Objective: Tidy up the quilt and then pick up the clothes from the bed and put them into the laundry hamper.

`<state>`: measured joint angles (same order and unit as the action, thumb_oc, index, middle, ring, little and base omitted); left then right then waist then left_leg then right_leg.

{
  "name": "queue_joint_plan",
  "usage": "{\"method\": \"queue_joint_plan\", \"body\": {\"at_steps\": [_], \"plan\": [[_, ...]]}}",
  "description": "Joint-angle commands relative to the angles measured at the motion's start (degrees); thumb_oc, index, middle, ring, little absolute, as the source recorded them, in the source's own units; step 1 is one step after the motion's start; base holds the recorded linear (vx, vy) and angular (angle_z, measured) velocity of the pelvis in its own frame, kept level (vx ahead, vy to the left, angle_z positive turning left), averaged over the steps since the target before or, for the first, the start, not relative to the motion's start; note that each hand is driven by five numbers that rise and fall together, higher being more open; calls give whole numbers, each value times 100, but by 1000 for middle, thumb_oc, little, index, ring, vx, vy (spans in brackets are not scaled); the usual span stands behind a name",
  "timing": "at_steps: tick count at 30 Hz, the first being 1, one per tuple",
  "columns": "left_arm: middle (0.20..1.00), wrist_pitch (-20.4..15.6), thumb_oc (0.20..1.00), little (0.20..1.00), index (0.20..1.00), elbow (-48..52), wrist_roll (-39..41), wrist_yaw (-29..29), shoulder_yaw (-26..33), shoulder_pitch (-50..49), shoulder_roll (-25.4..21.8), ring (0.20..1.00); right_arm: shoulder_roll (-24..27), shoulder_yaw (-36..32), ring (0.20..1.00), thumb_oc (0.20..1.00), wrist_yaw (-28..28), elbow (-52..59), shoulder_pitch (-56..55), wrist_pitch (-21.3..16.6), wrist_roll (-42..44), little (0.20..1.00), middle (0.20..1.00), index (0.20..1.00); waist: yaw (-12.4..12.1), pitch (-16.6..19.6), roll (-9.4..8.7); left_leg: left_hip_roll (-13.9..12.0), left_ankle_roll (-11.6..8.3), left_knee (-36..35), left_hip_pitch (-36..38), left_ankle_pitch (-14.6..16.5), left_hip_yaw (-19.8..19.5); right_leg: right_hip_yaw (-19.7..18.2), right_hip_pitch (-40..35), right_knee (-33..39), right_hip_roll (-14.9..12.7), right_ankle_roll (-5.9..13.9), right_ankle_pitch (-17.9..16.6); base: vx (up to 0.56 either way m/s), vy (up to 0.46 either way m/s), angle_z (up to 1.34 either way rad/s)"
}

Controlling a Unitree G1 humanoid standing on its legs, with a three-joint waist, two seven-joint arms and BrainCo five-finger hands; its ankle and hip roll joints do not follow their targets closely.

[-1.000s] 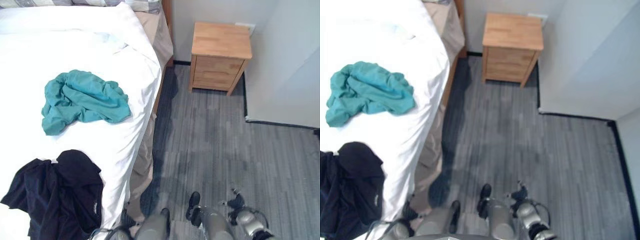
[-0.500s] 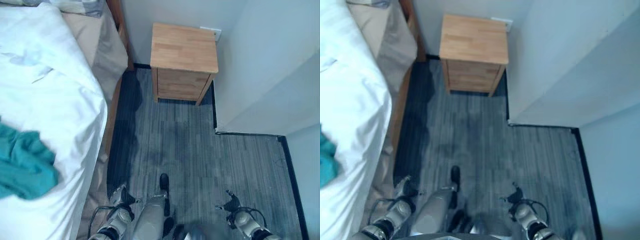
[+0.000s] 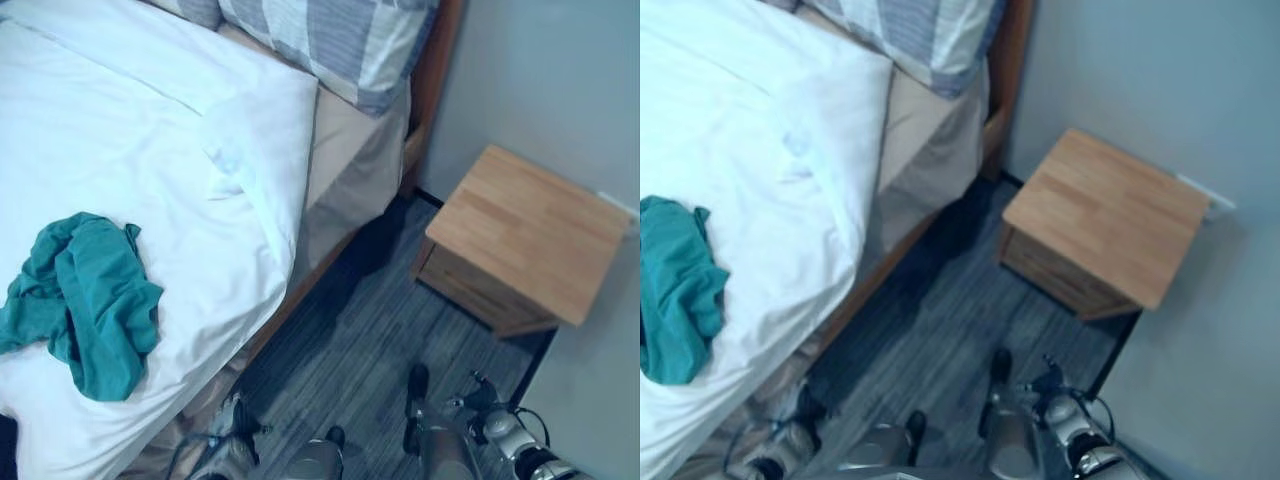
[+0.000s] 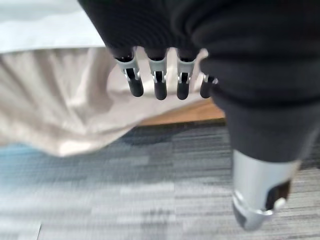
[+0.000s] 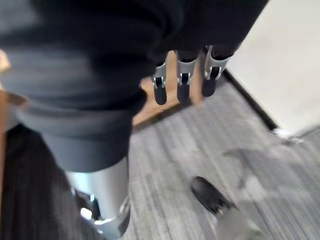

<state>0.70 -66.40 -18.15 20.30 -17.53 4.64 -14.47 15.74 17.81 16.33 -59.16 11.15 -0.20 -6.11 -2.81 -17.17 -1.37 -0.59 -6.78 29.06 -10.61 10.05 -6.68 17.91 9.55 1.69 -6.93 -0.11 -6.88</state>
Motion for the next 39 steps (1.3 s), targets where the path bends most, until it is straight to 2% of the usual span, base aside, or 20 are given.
{"method": "queue_joint_plan", "body": {"at_steps": [1,2,3,4,5,7,8,9,10,11,13,14,17,18,22,24,27,32,33,39], "plan": [[1000,-15,1000,1000,1000,285,188,173,-131,385,-267,1000,198,-182,1000,1000,146,201,-12,-27,239,1000,1000,1000,-79,-363,-124,-422,226,-382,-308,-211,1012,292,-425,-122,-707,899,703,226,-229,159],[1000,-9,1000,1000,1000,387,208,169,-110,347,-271,1000,230,-212,1000,1000,179,307,-33,-34,282,1000,1000,1000,-111,-314,-91,-488,269,-611,-379,15,1422,483,-641,-70,-611,896,892,280,-93,128],[1000,20,1000,1000,1000,466,207,131,7,208,-293,1000,323,-324,1000,1000,199,531,-140,-51,301,1000,1000,1000,-150,-163,-11,-361,418,-1359,-298,-120,2016,721,-742,-172,-510,871,1040,282,-93,118],[1000,25,1000,1000,1000,475,206,128,6,197,-292,1000,327,-323,1000,1000,199,538,-152,-48,301,1000,1000,1000,-145,-155,-15,-346,421,-1396,-282,-139,2016,723,-739,-181,-521,873,1046,332,-52,109],[1000,72,1000,1000,1000,466,114,33,81,68,-336,1000,385,-557,1000,1000,188,828,-284,-44,384,1000,1000,1000,-81,-19,30,-358,515,-2068,90,-313,2477,979,-741,-669,-493,898,1194,292,54,85],[1000,93,1000,1000,1000,514,116,16,109,-46,-399,1000,406,-527,1000,1000,168,1046,-335,-40,362,1000,1000,1000,-76,5,-42,-197,607,-2245,256,-289,2293,987,-663,-1234,-605,933,1236,242,79,92],[1000,107,1000,1000,1000,459,106,-6,153,-37,-417,1000,426,-687,1000,1000,195,1271,-343,-82,414,1000,1000,1000,31,-53,-48,-138,675,-2430,408,-296,2201,1075,-454,-1980,-874,1062,1048,185,72,37],[1000,161,1000,1000,1000,504,9,-20,137,-157,-473,1000,480,-801,1000,1000,253,1720,-364,-115,395,1000,1000,1000,140,-178,-36,-119,788,-2526,584,-263,2043,821,-171,-2719,-1089,1229,790,224,81,14],[1000,189,1000,1000,1000,483,-78,-22,128,-169,-539,1000,556,-823,1000,1000,277,2009,-339,-177,367,1000,1000,1000,183,-238,-43,-124,799,-2636,692,-261,1971,570,26,-2896,-1059,1241,823,110,18,53],[1000,168,1000,1000,1000,474,-142,-16,114,-129,-571,1000,693,-879,1000,1000,312,2441,-306,-245,300,1000,1000,1000,223,-289,-54,-159,761,-2743,708,-409,1867,318,211,-2552,-889,1092,889,29,-87,103],[1000,115,1000,1000,1000,517,-179,-4,109,-112,-582,1000,1000,-984,1000,1000,442,3125,-258,-345,142,1000,1000,1000,287,-362,-85,-182,599,-2801,696,-475,1486,-324,271,-1444,-650,1083,975,36,-178,116],[1000,115,1000,1000,1000,516,-180,-4,109,-110,-580,1000,1002,-987,1000,1000,441,3132,-261,-341,140,1000,1000,1000,291,-353,-77,-190,597,-2804,680,-490,1480,-310,262,-1396,-637,1077,940,75,-174,113],[1000,150,1000,1000,1000,361,-432,-73,110,-76,-689,1000,1416,-1269,1000,1000,638,3909,-360,-310,-151,1000,1000,1000,406,-303,-186,-152,465,-2915,711,-458,959,-1448,346,-290,-379,1149,831,177,-266,152],[1000,41,1000,1000,1000,407,-453,-3,176,-159,-668,1000,1592,-1198,1000,1000,648,4558,-64,-407,-509,1000,1000,1000,286,-293,-253,-146,450,-2850,681,-428,805,-1278,272,-296,-393,1175,598,130,-274,145],[1000,-81,1000,1000,1000,581,-190,62,333,-343,-699,1000,2023,-939,1000,1000,690,5074,699,-550,-869,1000,1000,1000,133,-220,-246,-259,385,-2858,557,-540,654,-1147,177,-185,-269,1079,574,118,-216,93],[1000,-124,1000,1000,1000,642,-86,128,279,-488,-691,1000,2148,-318,1000,1000,606,5106,1624,-544,-958,1000,1000,1000,-111,-141,-208,-370,287,-3153,460,-851,341,-944,65,6,-163,996,612,109,-176,22],[1000,-135,1000,1000,1000,662,-61,170,96,-349,-690,1000,2360,412,1000,1000,561,4464,2781,-287,-1077,1000,1000,1000,-327,-122,-83,-611,36,-3378,288,-1068,578,-338,-44,136,-258,976,715,78,-151,43],[1000,-228,1000,1000,1000,878,37,232,-107,-256,-853,1000,2324,1096,1000,1000,555,3330,3949,30,-1187,1000,1000,1000,-504,-350,104,-626,-24,-3140,-84,-1197,624,-103,95,-162,-319,902,831,-5,-54,75],[1000,-269,1000,1000,1000,806,-20,239,-295,-167,-910,1000,2178,1478,200,200,516,2235,4512,98,-1051,200,200,200,-586,-411,188,-626,-39,-3139,-149,-1222,644,-55,220,-363,-354,874,916,13,0,35],[1000,-183,1000,1000,1000,536,-136,266,-381,-141,-874,1000,2092,1487,200,200,478,1372,4735,257,-739,200,200,200,-498,-454,199,-643,-35,-3163,-173,-1263,664,-104,341,-536,-385,860,946,-3,36,12]]}}
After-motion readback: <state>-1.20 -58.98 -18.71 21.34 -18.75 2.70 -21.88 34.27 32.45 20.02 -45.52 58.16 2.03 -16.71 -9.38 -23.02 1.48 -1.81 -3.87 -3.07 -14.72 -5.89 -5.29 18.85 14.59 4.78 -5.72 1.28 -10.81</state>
